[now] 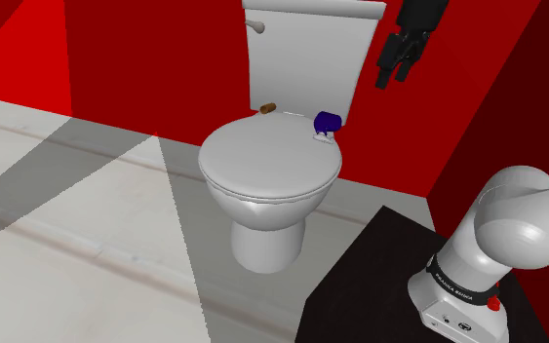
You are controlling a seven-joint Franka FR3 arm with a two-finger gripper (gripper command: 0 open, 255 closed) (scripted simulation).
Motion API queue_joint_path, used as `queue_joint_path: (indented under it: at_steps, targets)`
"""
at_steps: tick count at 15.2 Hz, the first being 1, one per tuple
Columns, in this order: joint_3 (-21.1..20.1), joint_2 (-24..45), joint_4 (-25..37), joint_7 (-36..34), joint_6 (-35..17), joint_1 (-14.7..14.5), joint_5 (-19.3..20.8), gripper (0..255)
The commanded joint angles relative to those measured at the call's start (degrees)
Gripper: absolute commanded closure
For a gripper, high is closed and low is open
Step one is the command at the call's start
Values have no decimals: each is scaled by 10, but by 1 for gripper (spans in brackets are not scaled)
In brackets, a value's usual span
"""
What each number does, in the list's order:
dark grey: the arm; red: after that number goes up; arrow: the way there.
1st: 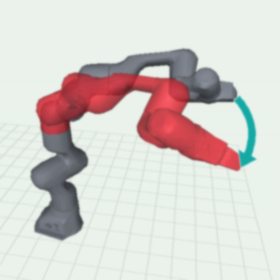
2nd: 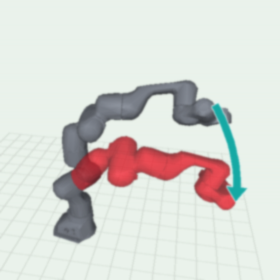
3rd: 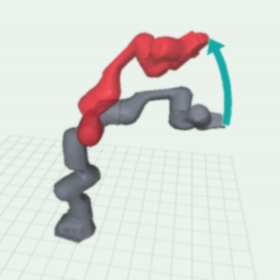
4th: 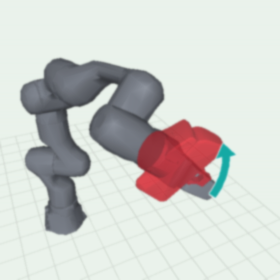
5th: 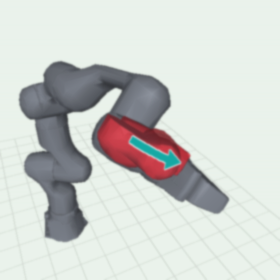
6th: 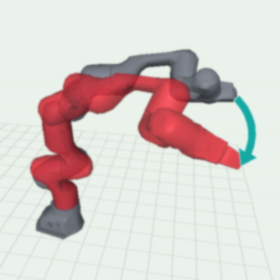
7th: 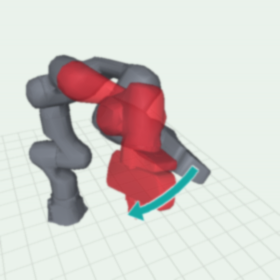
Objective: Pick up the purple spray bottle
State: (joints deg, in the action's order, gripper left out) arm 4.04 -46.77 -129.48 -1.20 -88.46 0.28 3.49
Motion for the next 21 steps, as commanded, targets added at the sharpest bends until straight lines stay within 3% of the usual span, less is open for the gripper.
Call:
queue_joint_path:
  at_steps: [1, 11, 21]
  targets:
    - [0, 0, 0, 0, 0, 0, 0, 0]
    - [19, 157, -15, -112, -175, 43, -27, 0]
    - [52, 341, 29, -199, -317, 75, -72, 0]
